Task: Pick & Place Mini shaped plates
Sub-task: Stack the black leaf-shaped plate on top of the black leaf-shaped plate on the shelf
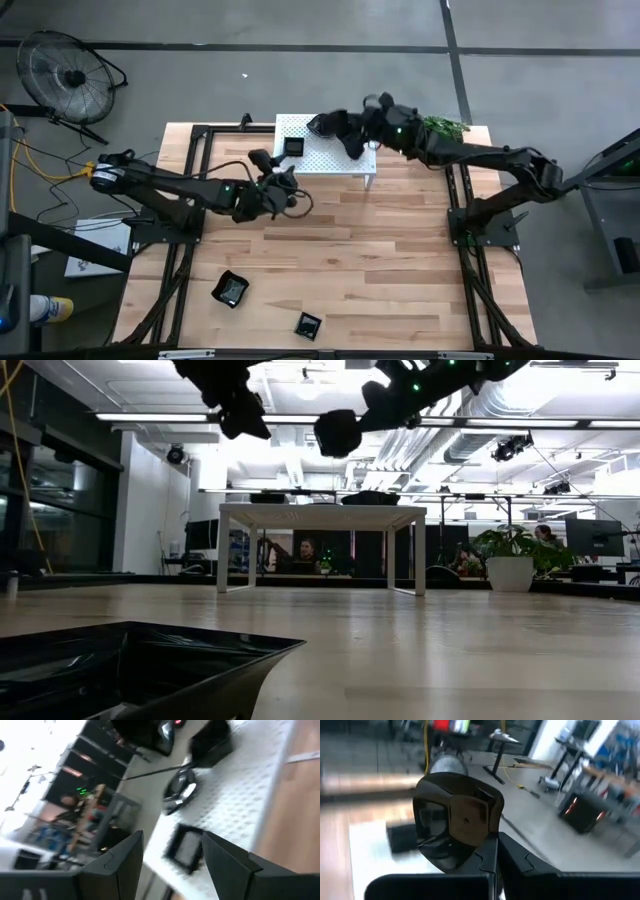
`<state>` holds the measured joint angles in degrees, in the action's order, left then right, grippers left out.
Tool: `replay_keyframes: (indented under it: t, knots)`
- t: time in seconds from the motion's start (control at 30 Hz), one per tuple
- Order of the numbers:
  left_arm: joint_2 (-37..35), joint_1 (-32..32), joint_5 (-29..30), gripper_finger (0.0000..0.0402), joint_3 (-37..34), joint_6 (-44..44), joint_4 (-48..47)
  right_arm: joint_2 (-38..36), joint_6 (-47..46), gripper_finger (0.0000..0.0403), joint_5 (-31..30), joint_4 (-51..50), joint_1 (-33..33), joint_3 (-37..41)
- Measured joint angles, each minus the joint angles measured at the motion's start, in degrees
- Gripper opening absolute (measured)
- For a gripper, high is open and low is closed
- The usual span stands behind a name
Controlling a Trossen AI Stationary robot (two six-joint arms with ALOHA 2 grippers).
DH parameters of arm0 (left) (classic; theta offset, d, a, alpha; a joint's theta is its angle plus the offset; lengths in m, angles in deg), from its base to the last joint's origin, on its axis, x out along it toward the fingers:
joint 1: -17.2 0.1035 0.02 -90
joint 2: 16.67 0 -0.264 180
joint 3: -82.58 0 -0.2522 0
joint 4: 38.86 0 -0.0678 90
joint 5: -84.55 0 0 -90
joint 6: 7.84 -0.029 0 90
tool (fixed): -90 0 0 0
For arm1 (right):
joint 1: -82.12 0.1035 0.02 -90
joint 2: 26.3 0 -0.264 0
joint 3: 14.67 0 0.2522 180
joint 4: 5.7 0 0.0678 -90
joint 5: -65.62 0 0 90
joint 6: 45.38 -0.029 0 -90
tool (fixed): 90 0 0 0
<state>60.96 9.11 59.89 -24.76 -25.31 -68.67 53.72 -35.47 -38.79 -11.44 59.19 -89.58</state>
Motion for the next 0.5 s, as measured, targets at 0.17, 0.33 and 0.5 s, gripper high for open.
replay_keyframes:
  t: [0.17,0.33,0.5]
  knots:
    - [-1.94,2.03,6.19,0.0198,-0.02,-4.46,3.45,2.17,-13.08,0.0000,1.39,-0.49,-2.24,-4.34]
    - [-5.19,2.94,10.76,0.0198,0.00,-5.59,4.08,4.27,-19.26,0.0000,1.29,-0.77,-2.54,-7.25]
    - [-9.18,2.83,14.27,0.0198,0.00,-11.70,4.09,6.04,-33.59,0.0000,1.21,-6.59,-3.02,-9.58]
